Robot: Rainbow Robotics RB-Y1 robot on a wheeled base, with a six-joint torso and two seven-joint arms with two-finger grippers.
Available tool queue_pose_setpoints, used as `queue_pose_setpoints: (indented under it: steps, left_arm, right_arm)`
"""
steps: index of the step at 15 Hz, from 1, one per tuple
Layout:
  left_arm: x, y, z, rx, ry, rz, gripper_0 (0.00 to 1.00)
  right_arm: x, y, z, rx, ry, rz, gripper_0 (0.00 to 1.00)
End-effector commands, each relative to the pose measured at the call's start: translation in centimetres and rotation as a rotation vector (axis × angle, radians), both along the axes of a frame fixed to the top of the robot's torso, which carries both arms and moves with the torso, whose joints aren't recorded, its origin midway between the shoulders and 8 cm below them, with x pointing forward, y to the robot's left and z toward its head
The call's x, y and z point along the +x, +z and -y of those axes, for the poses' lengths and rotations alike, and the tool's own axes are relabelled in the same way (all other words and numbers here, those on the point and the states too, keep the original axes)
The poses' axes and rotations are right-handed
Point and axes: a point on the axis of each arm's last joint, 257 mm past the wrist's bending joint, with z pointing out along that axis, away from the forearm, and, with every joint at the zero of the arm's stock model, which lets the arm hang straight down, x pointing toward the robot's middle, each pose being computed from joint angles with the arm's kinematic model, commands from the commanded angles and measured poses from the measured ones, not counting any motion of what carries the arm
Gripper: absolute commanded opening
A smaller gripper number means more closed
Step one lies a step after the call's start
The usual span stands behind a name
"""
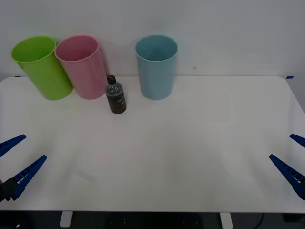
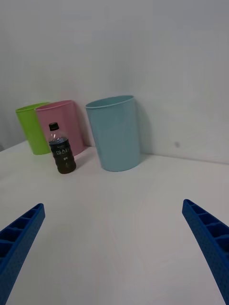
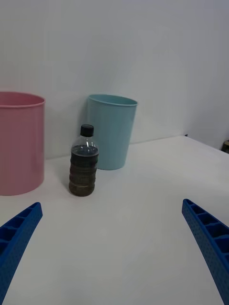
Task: Grasp the object on the table and drop it into the matching bin: aluminum can to the light blue bin, PET bottle to the pink bin.
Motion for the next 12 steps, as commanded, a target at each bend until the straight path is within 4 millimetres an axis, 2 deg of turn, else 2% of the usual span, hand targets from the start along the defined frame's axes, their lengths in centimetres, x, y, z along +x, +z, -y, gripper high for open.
queue_pose_setpoints:
  steps: [1, 2, 5, 10, 12]
  left_arm:
    - [0.0, 0.0, 0.0, 0.000, 0.000, 0.000, 1.00]
    - [-0.6, -1.6, -0.7, -0.007, 0.027, -0.040, 1.00]
    - [-0.9, -1.2, -0.9, 0.015, 0.017, -0.045, 1.00]
    - [-0.1, -2.6, -1.0, 0.055, 0.043, -0.070, 1.00]
    - [1.0, -3.6, -0.6, 0.076, 0.063, -0.086, 1.00]
  right_arm:
    - [0.0, 0.0, 0.0, 0.000, 0.000, 0.000, 1.00]
    - [0.0, 0.0, 0.0, 0.000, 0.000, 0.000, 1.00]
    - [0.0, 0.0, 0.0, 0.000, 0.000, 0.000, 1.00]
    - [0.0, 0.0, 0.0, 0.000, 0.000, 0.000, 1.00]
    - [0.0, 0.0, 0.0, 0.000, 0.000, 0.000, 1.00]
